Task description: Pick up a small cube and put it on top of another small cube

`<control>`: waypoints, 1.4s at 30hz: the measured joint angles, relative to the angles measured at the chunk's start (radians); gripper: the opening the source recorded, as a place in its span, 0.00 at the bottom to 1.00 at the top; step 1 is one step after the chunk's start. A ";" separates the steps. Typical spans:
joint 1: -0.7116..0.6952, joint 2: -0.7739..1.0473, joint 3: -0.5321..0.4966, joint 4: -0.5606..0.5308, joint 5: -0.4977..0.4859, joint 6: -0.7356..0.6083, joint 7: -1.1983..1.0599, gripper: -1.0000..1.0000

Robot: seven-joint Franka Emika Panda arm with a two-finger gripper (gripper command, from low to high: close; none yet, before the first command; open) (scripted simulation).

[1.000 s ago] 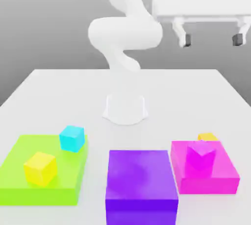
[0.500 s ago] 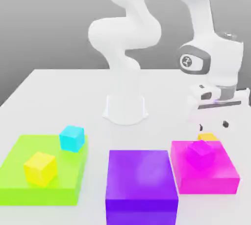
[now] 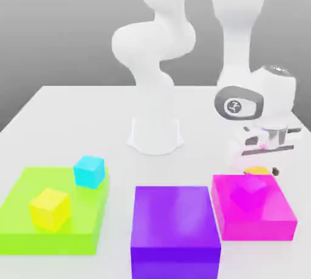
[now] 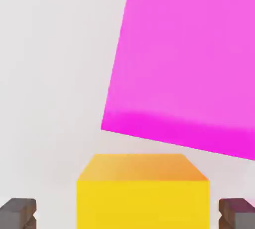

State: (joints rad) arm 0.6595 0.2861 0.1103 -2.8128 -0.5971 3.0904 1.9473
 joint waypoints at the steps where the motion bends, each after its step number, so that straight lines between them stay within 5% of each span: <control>1: 0.000 0.000 0.000 0.000 0.000 0.000 0.000 0.00; 8: -0.046 -0.025 0.056 -0.004 0.035 -0.017 -0.024 0.00; 16: -0.246 -0.159 0.328 -0.040 0.320 -0.109 -0.235 0.00; 21: -0.265 -0.246 0.402 -0.066 0.526 -0.164 -0.388 0.00; 25: -0.245 -0.310 0.392 -0.073 0.618 -0.225 -0.465 0.00; 35: -0.401 -0.509 0.195 0.113 0.697 -0.607 -0.609 0.00; 40: -0.426 -0.385 0.193 0.102 0.648 -0.475 -0.578 0.00; 41: -0.427 -0.361 0.194 0.097 0.640 -0.446 -0.572 1.00; 42: -0.427 -0.361 0.194 0.097 0.640 -0.446 -0.572 1.00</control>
State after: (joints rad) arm 0.2322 -0.0750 0.3041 -2.7155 0.0428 2.6440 1.3756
